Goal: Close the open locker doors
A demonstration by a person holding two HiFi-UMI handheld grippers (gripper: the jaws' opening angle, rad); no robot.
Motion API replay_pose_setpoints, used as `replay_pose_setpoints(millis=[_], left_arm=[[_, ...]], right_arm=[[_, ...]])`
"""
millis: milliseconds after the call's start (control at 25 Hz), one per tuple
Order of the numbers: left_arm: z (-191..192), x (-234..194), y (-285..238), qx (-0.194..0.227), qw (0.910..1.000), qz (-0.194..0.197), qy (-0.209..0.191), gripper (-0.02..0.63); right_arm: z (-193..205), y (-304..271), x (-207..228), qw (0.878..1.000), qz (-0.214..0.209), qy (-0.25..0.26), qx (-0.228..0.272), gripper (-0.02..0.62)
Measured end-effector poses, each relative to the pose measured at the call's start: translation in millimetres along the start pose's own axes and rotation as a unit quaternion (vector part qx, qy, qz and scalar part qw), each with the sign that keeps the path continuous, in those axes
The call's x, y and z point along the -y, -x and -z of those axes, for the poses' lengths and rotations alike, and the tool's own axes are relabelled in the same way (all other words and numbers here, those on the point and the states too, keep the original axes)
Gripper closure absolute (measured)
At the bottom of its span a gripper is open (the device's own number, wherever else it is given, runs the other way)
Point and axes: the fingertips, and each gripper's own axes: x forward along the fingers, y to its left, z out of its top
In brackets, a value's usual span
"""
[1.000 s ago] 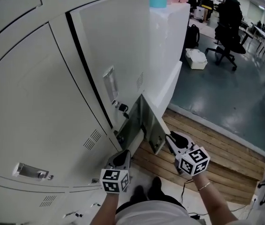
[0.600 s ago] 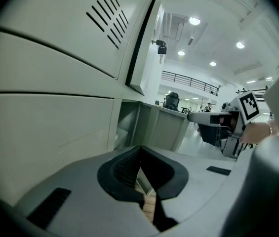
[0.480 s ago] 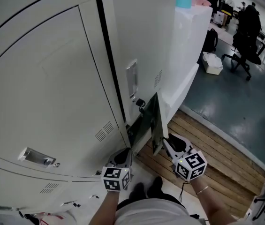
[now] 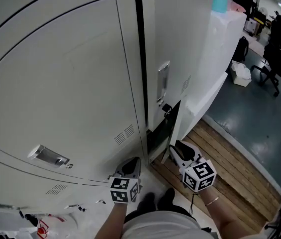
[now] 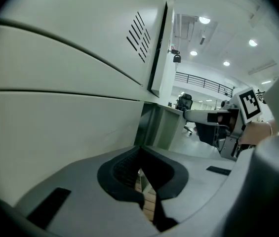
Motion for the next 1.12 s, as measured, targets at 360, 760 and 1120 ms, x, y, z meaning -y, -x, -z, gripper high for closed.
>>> replay_pose_setpoints(millis=[360, 760, 1120], left_arm=[[-2, -15, 13, 0.008, 0.9994, -0.032, 0.012, 0.586], [-1, -18, 12, 0.007, 0.9988, -0.044, 0.019, 0.586], [-4, -22, 10, 0.009, 0.9982, -0.054, 0.026, 0.586]], right_arm=[[-3, -40, -20, 0.999, -0.041, 0.007, -0.007, 0.479], [-10, -78, -31, 0.997, -0.065, 0.027, -0.014, 0.479], [-13, -97, -34, 0.997, -0.071, 0.033, -0.019, 0.479]])
